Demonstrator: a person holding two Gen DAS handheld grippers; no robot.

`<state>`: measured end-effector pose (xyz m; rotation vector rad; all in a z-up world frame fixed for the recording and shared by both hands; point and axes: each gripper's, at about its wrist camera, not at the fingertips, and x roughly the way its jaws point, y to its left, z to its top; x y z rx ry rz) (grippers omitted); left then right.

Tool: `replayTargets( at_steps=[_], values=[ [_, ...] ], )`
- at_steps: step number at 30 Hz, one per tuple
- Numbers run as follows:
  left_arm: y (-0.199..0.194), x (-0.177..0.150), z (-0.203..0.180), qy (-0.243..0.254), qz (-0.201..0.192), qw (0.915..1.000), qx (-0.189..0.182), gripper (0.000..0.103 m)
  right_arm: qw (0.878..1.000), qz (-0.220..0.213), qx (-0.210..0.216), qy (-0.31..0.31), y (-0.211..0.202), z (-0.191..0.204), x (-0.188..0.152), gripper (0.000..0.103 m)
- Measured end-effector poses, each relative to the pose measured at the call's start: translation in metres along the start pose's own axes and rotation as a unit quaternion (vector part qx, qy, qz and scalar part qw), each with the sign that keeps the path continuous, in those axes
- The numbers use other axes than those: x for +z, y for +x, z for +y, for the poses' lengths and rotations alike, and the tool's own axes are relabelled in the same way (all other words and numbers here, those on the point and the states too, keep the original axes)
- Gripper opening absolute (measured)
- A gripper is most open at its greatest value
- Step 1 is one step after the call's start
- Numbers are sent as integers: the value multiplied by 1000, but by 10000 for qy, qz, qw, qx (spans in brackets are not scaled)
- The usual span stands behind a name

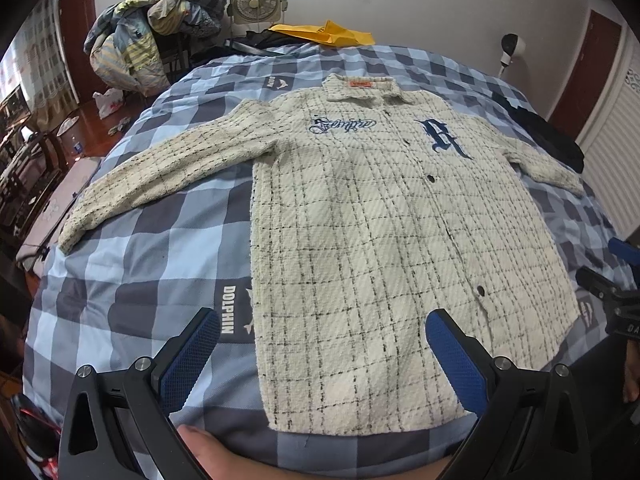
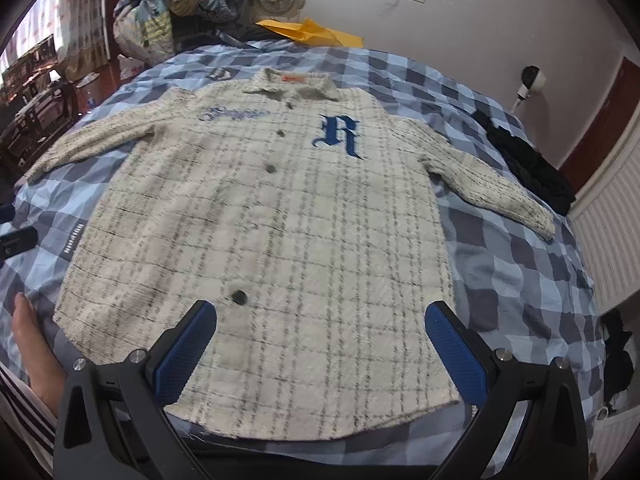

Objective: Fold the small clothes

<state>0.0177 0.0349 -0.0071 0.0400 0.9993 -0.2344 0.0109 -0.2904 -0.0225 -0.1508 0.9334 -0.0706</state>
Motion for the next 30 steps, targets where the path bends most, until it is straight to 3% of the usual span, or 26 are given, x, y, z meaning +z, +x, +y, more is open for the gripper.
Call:
replayTargets(
  at_steps=[11,15,17,20,23,25,30],
  values=[
    [6,2,6,-2,14,9997,247,103,9960,32,662,595,33,9,56,102],
    [10,6,14,-48,85,9994,345,103,9956,-191,595,693,48,15,48,102],
    [12,10,24,-188,146,9991,361,103,9960,19,536,720,63,17,38,102],
    [12,22,53,-560,211,9978,288,103,9925,315,810,860,75,12,39,102],
    [16,44,98,-818,183,9947,600,103,9888,386,1097,941,82,13,43,102],
    [22,55,128,-996,210,9921,728,103,9901,498,1023,820,89,17,41,102],
    [51,66,235,-1844,274,9753,1183,103,9896,610,1069,750,98,19,39,102]
  ],
)
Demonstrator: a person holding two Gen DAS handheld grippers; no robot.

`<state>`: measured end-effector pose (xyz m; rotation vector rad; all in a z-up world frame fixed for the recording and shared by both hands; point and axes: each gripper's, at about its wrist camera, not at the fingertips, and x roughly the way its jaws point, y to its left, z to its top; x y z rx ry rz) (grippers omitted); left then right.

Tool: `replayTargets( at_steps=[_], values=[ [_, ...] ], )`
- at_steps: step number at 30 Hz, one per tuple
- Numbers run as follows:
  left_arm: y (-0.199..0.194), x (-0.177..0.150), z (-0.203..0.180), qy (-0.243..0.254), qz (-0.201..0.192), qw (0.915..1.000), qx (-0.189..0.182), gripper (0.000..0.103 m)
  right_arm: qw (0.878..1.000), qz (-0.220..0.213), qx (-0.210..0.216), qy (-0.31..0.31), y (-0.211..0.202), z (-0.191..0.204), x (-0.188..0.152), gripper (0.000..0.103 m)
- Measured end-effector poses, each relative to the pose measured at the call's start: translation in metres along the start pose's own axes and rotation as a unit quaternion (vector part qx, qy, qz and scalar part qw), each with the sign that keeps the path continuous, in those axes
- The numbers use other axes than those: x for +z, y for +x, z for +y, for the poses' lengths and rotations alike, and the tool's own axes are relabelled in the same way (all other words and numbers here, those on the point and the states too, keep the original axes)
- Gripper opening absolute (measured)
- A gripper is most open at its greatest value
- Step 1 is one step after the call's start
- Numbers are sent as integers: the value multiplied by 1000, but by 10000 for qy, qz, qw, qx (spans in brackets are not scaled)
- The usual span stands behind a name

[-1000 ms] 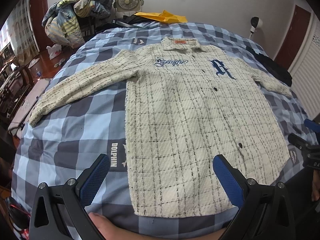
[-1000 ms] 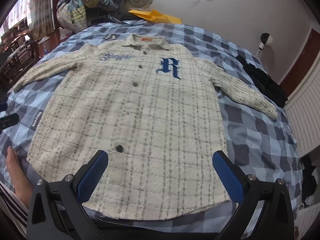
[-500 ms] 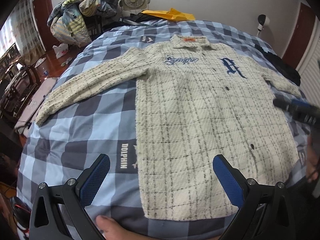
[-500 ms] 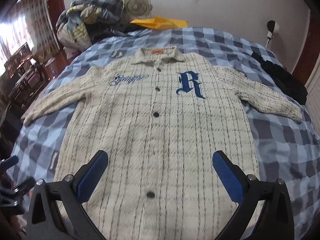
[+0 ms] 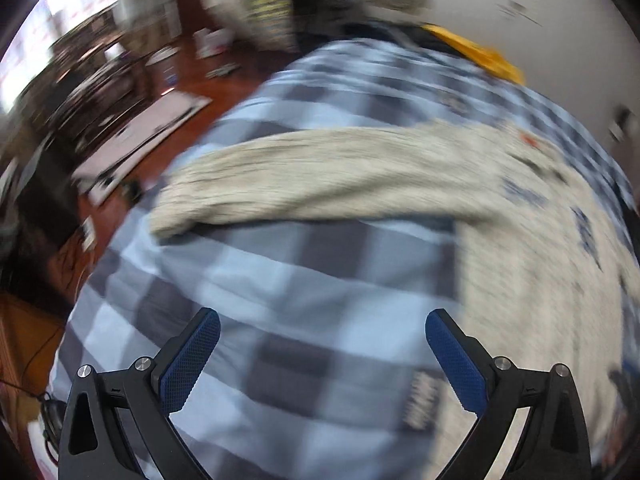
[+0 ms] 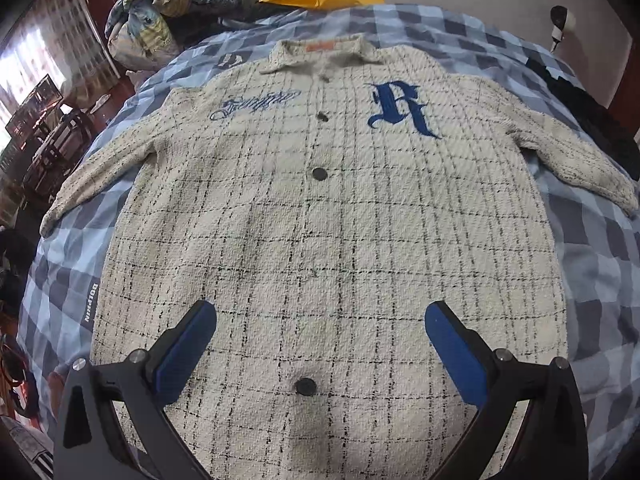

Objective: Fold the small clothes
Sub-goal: 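Move the left gripper to the sleeve cuff and close on it, then lift the sleeve with the left gripper and lay it across the shirt body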

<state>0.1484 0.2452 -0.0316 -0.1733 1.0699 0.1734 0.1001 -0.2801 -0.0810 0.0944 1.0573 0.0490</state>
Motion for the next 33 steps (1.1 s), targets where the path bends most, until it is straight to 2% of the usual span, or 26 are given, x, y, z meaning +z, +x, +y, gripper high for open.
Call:
replayTargets(
  at_steps=[5,9,13,19,21,23,24,26,27,29,33],
  values=[
    [58,25,87,-969,349,9947,72,103,9998,18,-138,-153,7,2,2,102],
    [95,40,136,-1456,544,9877,193,102,9993,83,-219,-295,14,8,1,102],
    [118,51,173,-1710,538,9831,382,100,9978,120,-354,-556,19,17,-2,102],
    [146,57,201,-2094,705,9752,123,100,9914,36,-663,-1126,23,35,-7,102],
    [158,58,205,-2183,831,9723,13,93,9890,14,-710,-1297,25,42,-9,102],
    [165,60,204,-2208,943,9707,-107,76,9874,4,-739,-1398,26,45,-11,102],
    [166,62,201,-2180,950,9712,-120,70,9865,-11,-770,-1442,26,46,-12,102],
    [164,66,194,-2088,964,9730,-188,41,9849,-42,-849,-1505,26,47,-12,102],
    [162,68,190,-2058,978,9735,-208,38,9845,-51,-890,-1511,26,47,-12,102],
    [155,75,181,-1922,972,9765,-49,25,9844,-78,-920,-1496,26,46,-11,102],
    [127,97,156,-1504,768,9845,475,21,9859,-170,-890,-1410,21,45,-9,102]
  ],
)
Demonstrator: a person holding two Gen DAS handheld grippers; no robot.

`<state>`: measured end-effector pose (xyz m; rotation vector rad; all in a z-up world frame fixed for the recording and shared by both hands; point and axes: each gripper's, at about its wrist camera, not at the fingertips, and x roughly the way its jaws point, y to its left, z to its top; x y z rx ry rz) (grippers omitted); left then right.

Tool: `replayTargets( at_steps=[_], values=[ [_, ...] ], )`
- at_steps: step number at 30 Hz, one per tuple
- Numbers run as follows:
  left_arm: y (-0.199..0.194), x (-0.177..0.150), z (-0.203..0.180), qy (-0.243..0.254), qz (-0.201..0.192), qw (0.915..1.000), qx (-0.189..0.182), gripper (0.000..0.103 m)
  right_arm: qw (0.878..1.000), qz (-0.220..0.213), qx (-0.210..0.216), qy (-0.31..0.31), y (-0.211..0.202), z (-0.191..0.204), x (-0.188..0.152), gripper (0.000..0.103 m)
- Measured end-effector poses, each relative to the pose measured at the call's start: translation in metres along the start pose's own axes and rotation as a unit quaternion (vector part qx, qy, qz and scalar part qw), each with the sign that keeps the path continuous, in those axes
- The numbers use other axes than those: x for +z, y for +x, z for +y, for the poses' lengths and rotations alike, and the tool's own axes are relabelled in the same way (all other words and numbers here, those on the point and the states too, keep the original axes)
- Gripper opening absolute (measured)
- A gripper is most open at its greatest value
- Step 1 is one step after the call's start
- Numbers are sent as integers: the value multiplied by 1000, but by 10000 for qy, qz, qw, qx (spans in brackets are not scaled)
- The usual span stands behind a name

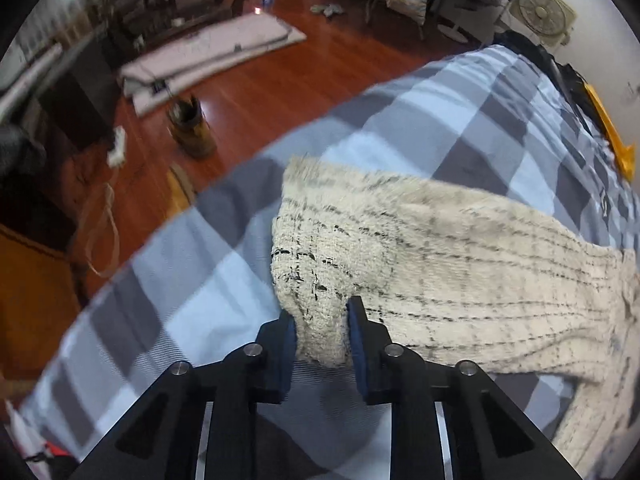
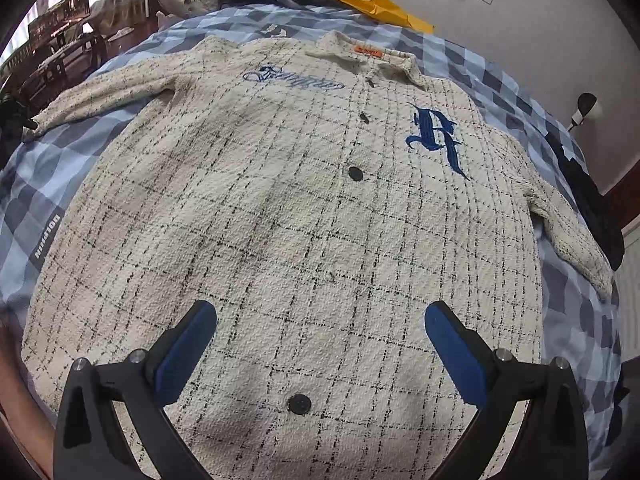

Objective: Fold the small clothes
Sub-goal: 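Lift the sleeve with the left gripper and lay it across the shirt body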

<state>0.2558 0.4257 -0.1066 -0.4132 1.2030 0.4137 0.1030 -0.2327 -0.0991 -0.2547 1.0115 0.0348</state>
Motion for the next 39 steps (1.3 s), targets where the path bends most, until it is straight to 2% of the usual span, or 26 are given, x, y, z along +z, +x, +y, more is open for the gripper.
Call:
replayTargets(
  at_steps=[7,10,14,16,18,22,25,28,30,31,33,35,37,39],
  values=[
    [-99,21,-67,399,-874,9950,278,14,9992,-201,193,290,-12,-6,4,102],
    [-147,26,-117,626,-1244,9899,246,14,9975,-183,353,591,-13,-17,6,102],
    [-201,20,-205,1161,-1798,9764,281,14,9901,-158,570,1277,-15,-40,7,102],
    [-221,9,-264,1594,-2034,9655,334,14,9865,-168,431,1573,-17,-52,6,102],
    [-233,0,-310,1876,-2130,9585,268,13,9832,-180,319,1786,-18,-61,6,102],
    [-246,-29,-413,2316,-2182,9480,-64,13,9739,-255,150,2252,-20,-86,4,102],
    [-254,-61,-486,2632,-2277,9366,-402,13,9612,-285,164,2740,-20,-109,-2,102],
    [-253,-95,-549,2862,-2131,9294,-941,13,9486,-293,170,3147,-17,-127,-7,102],
    [-246,-129,-597,3142,-2022,9197,-1204,13,9410,-303,167,3366,-17,-137,-11,102],
    [-243,-145,-616,3310,-1989,9128,-1327,13,9362,-314,165,3497,-16,-142,-13,102],
    [-230,-184,-660,3828,-1864,8918,-1530,14,9313,-335,117,3625,-17,-149,-17,102],
    [-216,-222,-694,4309,-1638,8747,-1498,14,9265,-347,64,3747,-15,-156,-20,102],
    [-205,-244,-712,4535,-1248,8674,-1623,14,9200,-311,51,3906,-13,-164,-23,102],
    [-204,-257,-716,4428,-812,8682,-2085,14,9132,-300,30,4064,-12,-169,-28,102]
  ],
)
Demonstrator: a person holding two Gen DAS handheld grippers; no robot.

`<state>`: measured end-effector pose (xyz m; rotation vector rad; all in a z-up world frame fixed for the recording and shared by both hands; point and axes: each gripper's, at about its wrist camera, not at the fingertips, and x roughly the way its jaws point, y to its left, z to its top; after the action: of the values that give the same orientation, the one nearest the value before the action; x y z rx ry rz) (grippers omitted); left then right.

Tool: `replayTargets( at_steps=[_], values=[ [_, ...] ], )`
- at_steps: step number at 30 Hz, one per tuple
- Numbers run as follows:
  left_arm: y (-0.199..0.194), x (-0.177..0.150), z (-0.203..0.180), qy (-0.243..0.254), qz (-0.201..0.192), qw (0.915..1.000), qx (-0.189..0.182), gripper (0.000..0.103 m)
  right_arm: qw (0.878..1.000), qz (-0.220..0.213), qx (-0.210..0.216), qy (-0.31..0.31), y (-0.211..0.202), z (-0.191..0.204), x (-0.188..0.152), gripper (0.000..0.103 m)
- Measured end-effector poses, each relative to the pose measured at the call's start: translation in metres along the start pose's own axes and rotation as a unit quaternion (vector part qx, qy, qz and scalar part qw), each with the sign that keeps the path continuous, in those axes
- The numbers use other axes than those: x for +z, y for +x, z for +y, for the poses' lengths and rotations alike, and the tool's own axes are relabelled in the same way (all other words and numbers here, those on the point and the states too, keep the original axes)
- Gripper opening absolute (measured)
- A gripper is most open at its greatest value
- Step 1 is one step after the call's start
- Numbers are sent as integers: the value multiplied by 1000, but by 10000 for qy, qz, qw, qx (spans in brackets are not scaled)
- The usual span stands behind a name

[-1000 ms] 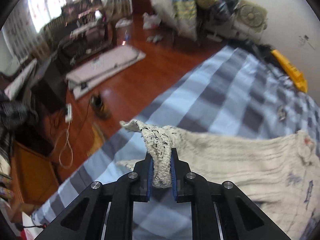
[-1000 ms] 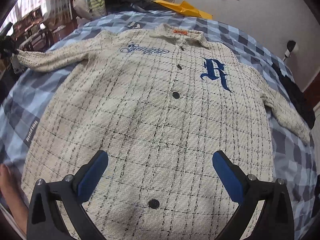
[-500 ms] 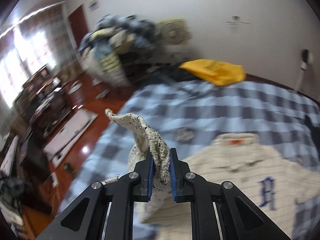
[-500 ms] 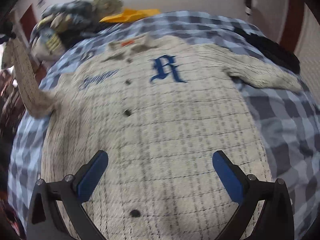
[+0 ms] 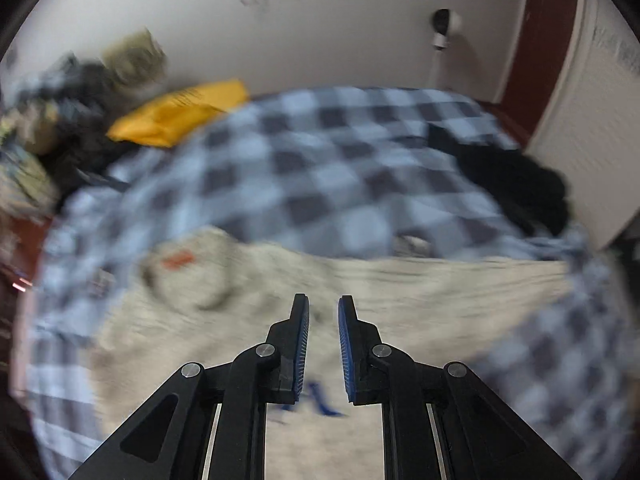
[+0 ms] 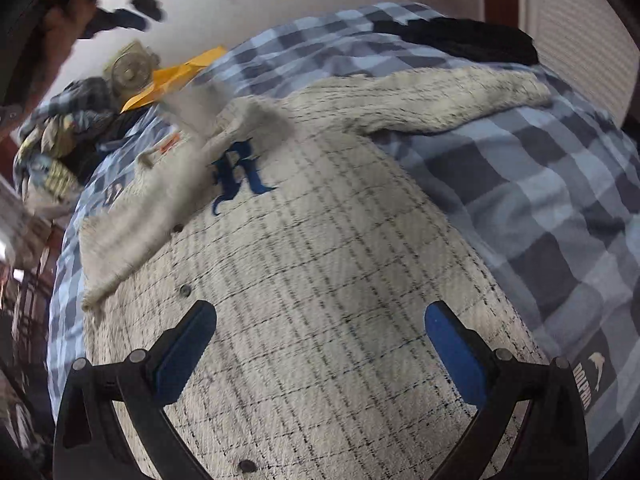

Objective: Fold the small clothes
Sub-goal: 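Lift the sleeve with the left gripper and lay it across the shirt body, then grasp the shirt side edge with the right gripper and fold it inward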

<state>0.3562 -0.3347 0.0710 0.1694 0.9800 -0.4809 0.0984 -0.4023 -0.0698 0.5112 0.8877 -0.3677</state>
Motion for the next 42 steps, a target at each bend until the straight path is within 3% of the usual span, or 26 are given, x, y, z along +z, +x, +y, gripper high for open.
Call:
replayTargets(
  at_steps=[3,5,8,10,13,14,17,22,26,30,35,39,41,42],
  values=[
    [-14,-6,0,-587,74,9965,-592,14,9996,-16,-89,255,1,-11,2,102],
    [-32,-20,15,-874,62,9930,-788,14,9992,51,-80,379,4,-14,3,102],
    [-55,-52,49,-1041,30,9921,-703,14,9987,194,2,461,8,-16,2,102],
    [-69,-88,86,-1097,52,9932,-389,14,9983,250,155,513,7,-17,2,102],
    [-86,-149,136,-1143,131,9917,570,14,9969,274,412,610,4,-16,3,102],
    [-93,-178,153,-1098,228,9875,1108,14,9966,309,475,605,4,-15,4,102],
    [-107,-244,188,-1244,511,9742,1814,14,9956,500,622,486,4,-8,13,102],
    [-120,-320,225,-2141,612,9641,1449,14,9901,817,1138,-117,18,28,64,102],
    [-107,-332,232,-2064,722,9696,1100,14,9889,861,1081,-536,49,66,118,102],
    [-110,-336,231,-2044,484,9764,495,14,9841,1325,1061,-530,107,96,161,102],
    [-116,-331,212,-1518,355,9866,489,14,9846,1641,562,-202,162,97,181,102],
    [-114,-330,212,-1627,432,9853,299,14,9855,1669,-108,-292,190,102,179,102],
    [-111,-331,216,-1722,513,9836,138,16,9837,1789,-120,-135,203,100,177,100],
    [-111,-332,216,-1777,506,9827,104,17,9835,1805,-119,-43,208,99,176,94]
  ],
)
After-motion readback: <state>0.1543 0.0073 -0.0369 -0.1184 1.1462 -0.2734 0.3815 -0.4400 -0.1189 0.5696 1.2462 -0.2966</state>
